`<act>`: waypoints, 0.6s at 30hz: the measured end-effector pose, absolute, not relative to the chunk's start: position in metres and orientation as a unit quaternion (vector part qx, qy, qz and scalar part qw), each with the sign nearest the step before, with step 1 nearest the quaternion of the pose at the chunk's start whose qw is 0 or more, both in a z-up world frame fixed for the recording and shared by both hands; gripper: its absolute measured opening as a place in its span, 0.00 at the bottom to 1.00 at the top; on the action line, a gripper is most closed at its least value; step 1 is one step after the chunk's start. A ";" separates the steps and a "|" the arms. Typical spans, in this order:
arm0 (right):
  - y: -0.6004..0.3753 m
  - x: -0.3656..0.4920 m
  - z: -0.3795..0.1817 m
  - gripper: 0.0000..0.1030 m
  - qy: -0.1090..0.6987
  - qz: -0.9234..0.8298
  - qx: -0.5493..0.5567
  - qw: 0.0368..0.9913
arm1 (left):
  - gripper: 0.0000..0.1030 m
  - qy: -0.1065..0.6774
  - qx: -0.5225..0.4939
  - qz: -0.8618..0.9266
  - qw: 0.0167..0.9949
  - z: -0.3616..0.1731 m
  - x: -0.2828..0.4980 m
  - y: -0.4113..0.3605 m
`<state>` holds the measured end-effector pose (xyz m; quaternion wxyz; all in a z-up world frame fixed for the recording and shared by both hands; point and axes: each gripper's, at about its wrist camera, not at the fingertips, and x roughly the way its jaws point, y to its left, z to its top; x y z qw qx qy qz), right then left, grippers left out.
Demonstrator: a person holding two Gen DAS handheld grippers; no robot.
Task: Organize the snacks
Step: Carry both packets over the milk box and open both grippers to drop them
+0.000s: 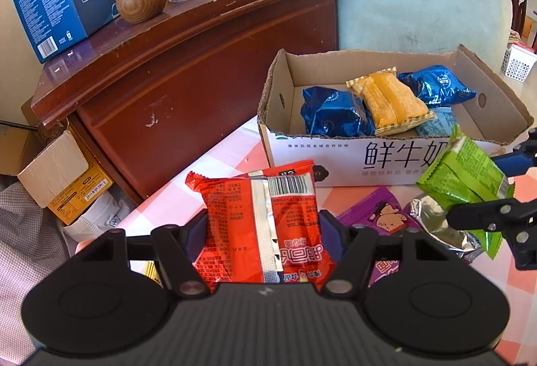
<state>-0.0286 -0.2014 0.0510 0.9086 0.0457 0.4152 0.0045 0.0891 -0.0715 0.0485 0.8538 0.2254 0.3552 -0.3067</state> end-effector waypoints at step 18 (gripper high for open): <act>-0.215 -0.036 0.080 0.48 0.368 -0.013 0.043 0.929 | 0.65 0.307 0.200 -0.308 0.878 0.079 0.078 -0.085</act>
